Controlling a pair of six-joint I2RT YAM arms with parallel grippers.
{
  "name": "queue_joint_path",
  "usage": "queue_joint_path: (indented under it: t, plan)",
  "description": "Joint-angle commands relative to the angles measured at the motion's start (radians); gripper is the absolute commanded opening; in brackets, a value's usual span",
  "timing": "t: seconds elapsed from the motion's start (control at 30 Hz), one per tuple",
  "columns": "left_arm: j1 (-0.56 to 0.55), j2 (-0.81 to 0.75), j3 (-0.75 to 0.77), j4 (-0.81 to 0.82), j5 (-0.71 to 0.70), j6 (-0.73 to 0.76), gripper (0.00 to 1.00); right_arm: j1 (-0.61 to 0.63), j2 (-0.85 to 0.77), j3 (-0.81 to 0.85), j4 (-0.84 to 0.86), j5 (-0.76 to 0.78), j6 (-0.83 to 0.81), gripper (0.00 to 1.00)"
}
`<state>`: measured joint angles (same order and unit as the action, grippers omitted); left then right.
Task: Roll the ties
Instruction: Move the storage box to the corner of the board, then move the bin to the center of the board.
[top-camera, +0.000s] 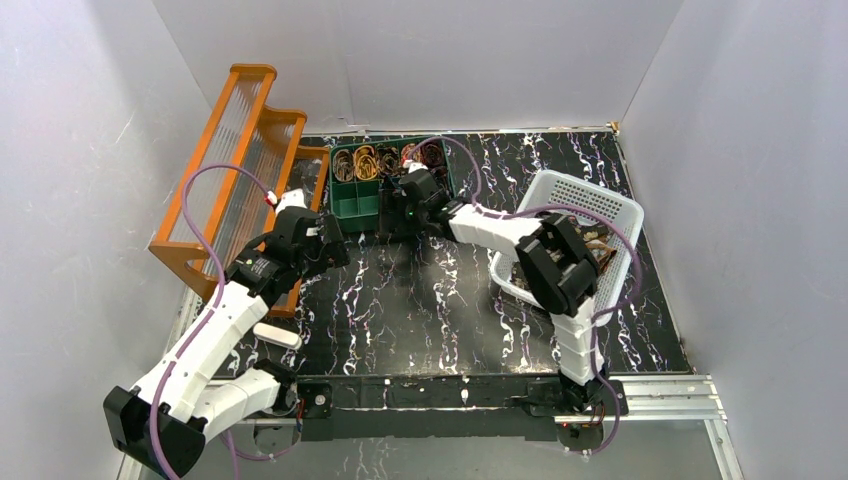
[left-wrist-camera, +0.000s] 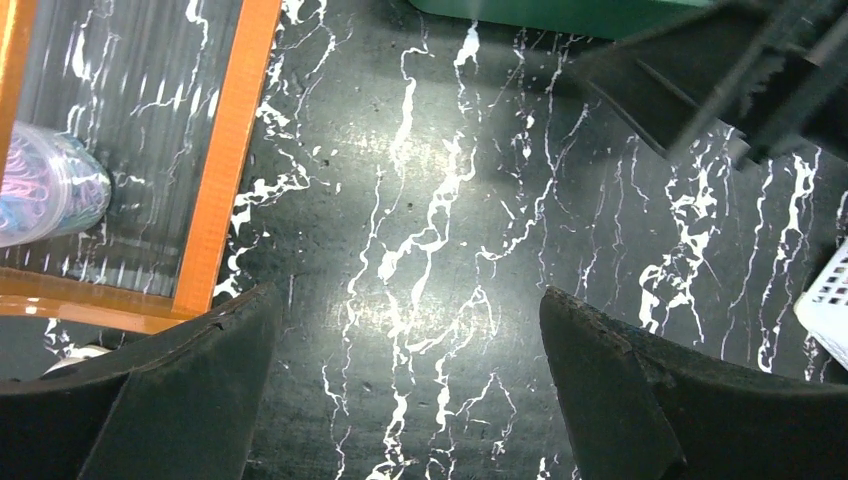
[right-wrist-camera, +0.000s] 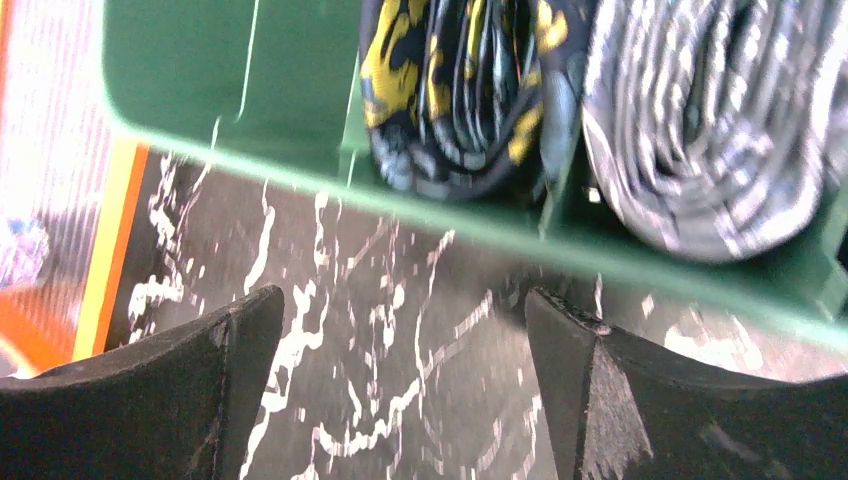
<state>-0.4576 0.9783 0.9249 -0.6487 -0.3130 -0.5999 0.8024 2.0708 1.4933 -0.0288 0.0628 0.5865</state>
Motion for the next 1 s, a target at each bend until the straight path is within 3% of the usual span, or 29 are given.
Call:
queue_joint_path:
  t: [0.0,0.2,0.3,0.4,0.57,0.67,0.87,0.97]
  plan:
    - [0.001,-0.013,0.004,0.042,0.055,0.038,0.98,0.005,-0.266,-0.089,-0.175,-0.117,-0.055,0.99]
    - [0.002,0.016,-0.011,0.117,0.193,0.088,0.98,0.012,-0.732,-0.449,-0.355,-0.021,0.020,0.99]
    - [0.002,0.040,-0.018,0.154,0.233,0.090,0.98,0.006,-0.888,-0.497,-0.508,0.129,0.061,0.99]
    - [0.002,0.070,-0.014,0.169,0.252,0.095,0.98,-0.062,-0.935,-0.499,-0.604,0.243,0.063,0.99]
    - [0.002,0.089,-0.002,0.168,0.276,0.098,0.98,-0.357,-0.780,-0.406,-0.580,0.209,-0.021,0.99]
    - [0.002,0.077,-0.010,0.169,0.278,0.086,0.98,-0.524,-0.625,-0.326,-0.492,0.107,-0.064,0.99]
    - [0.002,0.049,-0.001,0.145,0.276,0.083,0.98,-0.637,-0.287,-0.047,-0.392,0.007,-0.142,0.99]
    - [0.002,0.041,0.007,0.119,0.263,0.091,0.98,-0.662,-0.117,0.162,-0.444,-0.053,-0.202,0.99]
